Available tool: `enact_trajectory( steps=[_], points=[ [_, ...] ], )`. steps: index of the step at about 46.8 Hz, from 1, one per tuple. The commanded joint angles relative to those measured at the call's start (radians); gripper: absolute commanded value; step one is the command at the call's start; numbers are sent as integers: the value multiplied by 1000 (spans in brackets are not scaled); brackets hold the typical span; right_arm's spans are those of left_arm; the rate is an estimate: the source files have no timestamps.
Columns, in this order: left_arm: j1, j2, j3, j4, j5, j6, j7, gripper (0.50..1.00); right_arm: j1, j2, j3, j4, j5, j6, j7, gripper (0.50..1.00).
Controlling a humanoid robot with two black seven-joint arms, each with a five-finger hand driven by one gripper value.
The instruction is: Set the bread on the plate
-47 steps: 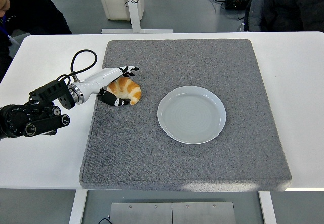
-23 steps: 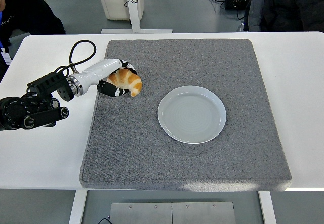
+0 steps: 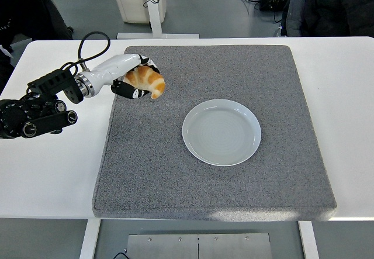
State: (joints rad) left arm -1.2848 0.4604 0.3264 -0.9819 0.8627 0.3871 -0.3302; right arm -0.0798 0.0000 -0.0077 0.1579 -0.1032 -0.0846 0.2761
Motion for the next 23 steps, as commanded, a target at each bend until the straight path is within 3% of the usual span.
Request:
enact_trajectory(
  steps=[1,14,23],
  points=[
    [-45,11,2,0,-1,-2,2,500,0,0,0,0,0,0,0,1000],
    [-235,44,-1,0,-2,-117,7,500,0,0,2,0,0,0,0,1000],
    [-286,49,-1,0,-2,-143,10,500,2,0,2,0,0,0,0,1000]
  ],
)
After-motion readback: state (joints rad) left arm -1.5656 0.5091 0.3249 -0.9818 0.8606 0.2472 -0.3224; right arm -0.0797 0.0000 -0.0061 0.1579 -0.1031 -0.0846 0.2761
